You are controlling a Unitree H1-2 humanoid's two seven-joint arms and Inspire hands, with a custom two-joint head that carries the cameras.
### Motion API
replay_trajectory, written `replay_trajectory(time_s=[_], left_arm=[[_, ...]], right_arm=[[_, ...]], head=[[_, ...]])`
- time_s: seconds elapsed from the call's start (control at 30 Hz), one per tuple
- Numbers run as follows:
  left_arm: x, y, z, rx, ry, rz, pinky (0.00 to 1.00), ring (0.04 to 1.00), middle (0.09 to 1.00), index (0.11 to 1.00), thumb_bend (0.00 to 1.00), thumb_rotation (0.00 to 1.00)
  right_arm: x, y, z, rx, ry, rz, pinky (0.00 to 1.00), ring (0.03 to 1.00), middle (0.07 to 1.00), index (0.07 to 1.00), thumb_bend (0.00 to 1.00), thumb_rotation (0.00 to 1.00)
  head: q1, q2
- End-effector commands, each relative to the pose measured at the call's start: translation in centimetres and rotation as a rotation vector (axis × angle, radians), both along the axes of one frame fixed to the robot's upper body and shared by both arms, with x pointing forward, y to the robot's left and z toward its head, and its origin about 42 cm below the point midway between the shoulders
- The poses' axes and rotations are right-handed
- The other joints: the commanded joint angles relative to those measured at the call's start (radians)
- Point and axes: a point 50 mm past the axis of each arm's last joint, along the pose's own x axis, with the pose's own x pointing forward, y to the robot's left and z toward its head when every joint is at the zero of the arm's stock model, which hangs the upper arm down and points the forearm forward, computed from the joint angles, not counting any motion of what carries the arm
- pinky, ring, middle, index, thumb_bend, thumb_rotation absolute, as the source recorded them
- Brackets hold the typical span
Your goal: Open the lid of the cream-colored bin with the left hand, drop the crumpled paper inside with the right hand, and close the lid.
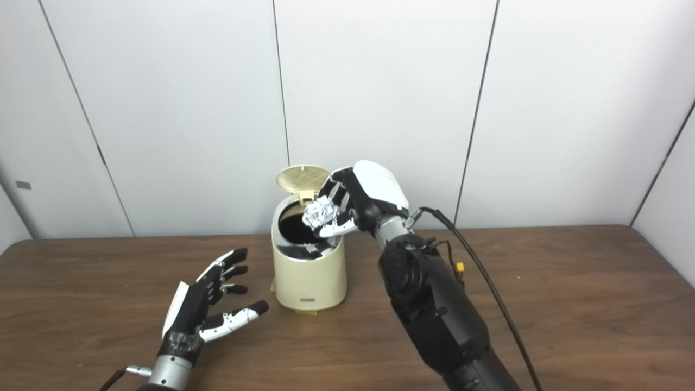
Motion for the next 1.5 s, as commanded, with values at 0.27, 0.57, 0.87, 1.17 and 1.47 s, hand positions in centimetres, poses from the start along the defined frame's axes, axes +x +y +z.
replay_trajectory(time_s=[0.27,0.57,0.87,1.17,1.47], left_arm=[[-0.9,-0.7,-1.5,-0.001,0.023,-0.002,0.68,0.827,0.879,0.880,0.80,0.22],[-0.8,-0.8,-1.5,0.002,0.025,-0.002,0.69,0.830,0.882,0.882,0.79,0.22],[-0.8,-0.7,-1.6,0.000,0.024,-0.007,0.69,0.830,0.882,0.878,0.79,0.22],[-0.8,-0.8,-1.5,0.000,0.023,-0.007,0.68,0.826,0.882,0.877,0.79,0.21],[-0.7,-0.8,-1.5,-0.007,0.021,-0.006,0.69,0.829,0.883,0.877,0.80,0.23]], right_arm=[[0.0,0.4,3.1,-0.034,-0.032,0.021,0.34,0.447,0.485,0.618,0.55,0.00],[-0.2,0.4,3.1,-0.072,-0.023,0.026,0.34,0.458,0.653,0.751,0.89,0.16],[-0.3,0.3,3.0,-0.080,-0.019,0.035,0.34,0.455,0.652,0.755,0.89,0.17],[-1.0,-0.2,3.6,-0.057,-0.032,0.058,0.37,0.496,0.610,0.664,0.83,0.15],[-4.6,-4.4,4.2,0.137,-0.100,0.098,0.27,0.376,0.522,0.626,0.76,0.13]], head=[[0.004,0.004],[0.002,0.005],[0.002,0.007],[0.004,0.008],[0.017,0.005]])
